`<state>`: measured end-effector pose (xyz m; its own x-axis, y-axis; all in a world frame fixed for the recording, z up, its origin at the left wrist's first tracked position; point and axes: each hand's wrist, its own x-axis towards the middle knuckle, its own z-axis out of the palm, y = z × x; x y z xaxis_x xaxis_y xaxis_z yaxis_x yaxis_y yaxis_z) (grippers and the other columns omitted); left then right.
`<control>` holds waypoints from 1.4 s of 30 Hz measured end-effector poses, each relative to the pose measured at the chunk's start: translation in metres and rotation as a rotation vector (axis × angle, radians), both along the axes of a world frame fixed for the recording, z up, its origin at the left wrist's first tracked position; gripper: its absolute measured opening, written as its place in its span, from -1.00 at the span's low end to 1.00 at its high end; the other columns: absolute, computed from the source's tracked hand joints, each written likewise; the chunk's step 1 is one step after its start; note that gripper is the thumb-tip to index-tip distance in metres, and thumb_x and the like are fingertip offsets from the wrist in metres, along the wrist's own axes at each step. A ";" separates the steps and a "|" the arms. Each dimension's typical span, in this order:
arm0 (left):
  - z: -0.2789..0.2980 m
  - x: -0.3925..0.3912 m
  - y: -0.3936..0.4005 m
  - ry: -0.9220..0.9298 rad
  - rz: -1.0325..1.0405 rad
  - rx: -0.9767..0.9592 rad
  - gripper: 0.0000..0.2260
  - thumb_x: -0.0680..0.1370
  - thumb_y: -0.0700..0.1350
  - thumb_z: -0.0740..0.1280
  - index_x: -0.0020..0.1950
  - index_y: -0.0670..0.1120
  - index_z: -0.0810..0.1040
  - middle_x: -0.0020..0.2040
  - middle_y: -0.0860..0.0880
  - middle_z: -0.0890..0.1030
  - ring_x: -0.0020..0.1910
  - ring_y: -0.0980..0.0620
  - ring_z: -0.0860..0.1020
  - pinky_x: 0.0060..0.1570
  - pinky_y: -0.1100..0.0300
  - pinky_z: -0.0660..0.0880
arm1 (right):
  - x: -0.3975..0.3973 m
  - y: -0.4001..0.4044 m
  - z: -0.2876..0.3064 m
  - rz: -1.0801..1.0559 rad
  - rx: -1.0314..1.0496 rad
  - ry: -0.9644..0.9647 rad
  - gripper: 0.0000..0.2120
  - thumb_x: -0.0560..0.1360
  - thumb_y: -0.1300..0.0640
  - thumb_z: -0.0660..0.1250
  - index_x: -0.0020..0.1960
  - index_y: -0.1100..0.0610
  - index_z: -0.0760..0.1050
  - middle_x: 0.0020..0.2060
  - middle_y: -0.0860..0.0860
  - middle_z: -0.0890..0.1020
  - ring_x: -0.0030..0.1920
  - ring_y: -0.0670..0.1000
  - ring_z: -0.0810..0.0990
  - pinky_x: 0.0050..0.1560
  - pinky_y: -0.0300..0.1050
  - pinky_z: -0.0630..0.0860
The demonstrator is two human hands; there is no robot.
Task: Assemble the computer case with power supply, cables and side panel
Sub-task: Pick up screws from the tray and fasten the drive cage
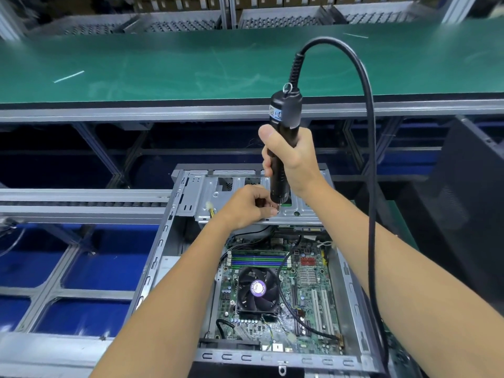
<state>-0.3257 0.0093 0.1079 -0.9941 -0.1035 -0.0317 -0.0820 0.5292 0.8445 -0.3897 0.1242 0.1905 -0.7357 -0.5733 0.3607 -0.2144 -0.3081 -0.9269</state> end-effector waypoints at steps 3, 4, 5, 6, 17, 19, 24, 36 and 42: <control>-0.001 -0.001 0.000 0.004 -0.018 -0.025 -0.86 0.46 -0.24 0.47 -0.24 -0.02 0.60 -0.27 0.03 0.52 -0.28 0.08 0.46 -0.22 0.26 0.40 | -0.001 0.000 0.002 0.052 -0.003 -0.115 -0.47 0.41 -0.29 0.25 -0.26 0.22 0.40 -0.42 0.16 0.42 -0.47 0.10 0.41 -0.40 -0.03 0.39; -0.001 -0.001 0.000 0.007 -0.021 -0.030 -0.89 0.46 -0.24 0.46 -0.21 -0.05 0.62 -0.25 0.02 0.52 -0.27 0.07 0.47 -0.20 0.25 0.41 | -0.002 0.001 0.003 0.071 -0.007 -0.181 -0.43 0.41 -0.34 0.19 -0.24 0.21 0.41 -0.41 0.15 0.43 -0.45 0.10 0.41 -0.38 -0.03 0.38; 0.000 -0.001 0.000 0.009 -0.020 -0.030 -0.91 0.46 -0.25 0.46 -0.19 -0.07 0.62 -0.24 0.02 0.52 -0.26 0.07 0.47 -0.20 0.25 0.41 | -0.003 0.001 0.004 0.089 -0.018 -0.237 -0.39 0.43 -0.37 0.14 -0.22 0.21 0.42 -0.41 0.13 0.44 -0.44 0.09 0.41 -0.37 -0.04 0.38; -0.001 0.000 0.000 0.009 -0.018 -0.028 -0.92 0.46 -0.25 0.46 -0.19 -0.09 0.62 -0.24 0.03 0.51 -0.26 0.07 0.47 -0.20 0.26 0.41 | -0.005 0.002 0.004 0.103 -0.037 -0.274 -0.38 0.47 -0.37 0.08 -0.20 0.22 0.44 -0.39 0.13 0.46 -0.43 0.09 0.41 -0.37 -0.04 0.39; 0.001 0.000 0.002 0.011 0.000 -0.016 -0.69 0.45 -0.26 0.46 -0.34 0.11 0.52 -0.26 0.07 0.54 -0.29 0.11 0.46 -0.26 0.32 0.39 | -0.007 0.005 0.004 0.112 -0.121 -0.376 -0.50 0.66 -0.07 -0.05 -0.08 0.25 0.50 -0.30 0.14 0.57 -0.36 0.10 0.46 -0.33 -0.03 0.44; 0.001 0.000 0.002 0.010 -0.012 -0.012 -0.74 0.45 -0.27 0.45 -0.30 0.07 0.56 -0.28 0.10 0.52 -0.32 0.17 0.44 -0.28 0.38 0.38 | -0.007 0.006 0.004 0.094 -0.111 -0.369 -0.50 0.68 -0.09 -0.04 -0.09 0.23 0.50 -0.32 0.17 0.53 -0.36 0.13 0.47 -0.29 0.00 0.45; -0.001 0.000 0.001 0.010 -0.014 -0.020 -0.84 0.45 -0.26 0.46 -0.24 -0.03 0.60 -0.30 0.13 0.52 -0.35 0.20 0.43 -0.30 0.40 0.37 | -0.007 0.010 0.007 0.137 -0.121 -0.384 -0.44 0.66 -0.12 -0.05 -0.20 0.19 0.55 -0.36 0.22 0.61 -0.32 0.18 0.60 -0.20 0.00 0.57; -0.003 -0.003 -0.001 0.010 -0.031 -0.031 -0.88 0.46 -0.24 0.46 -0.21 -0.03 0.62 -0.26 0.09 0.53 -0.27 0.06 0.46 -0.20 0.17 0.44 | -0.007 0.008 0.005 0.089 -0.118 -0.403 -0.49 0.66 -0.15 0.02 -0.15 0.20 0.51 -0.38 0.12 0.51 -0.36 0.08 0.51 -0.33 -0.06 0.47; -0.004 -0.002 -0.001 0.015 -0.025 -0.011 -0.82 0.45 -0.26 0.46 -0.23 0.02 0.61 -0.26 0.09 0.53 -0.28 0.10 0.46 -0.22 0.25 0.43 | -0.006 0.009 0.008 0.121 -0.115 -0.383 -0.44 0.65 -0.22 -0.01 -0.17 0.17 0.52 -0.37 0.11 0.51 -0.37 0.07 0.48 -0.34 -0.07 0.44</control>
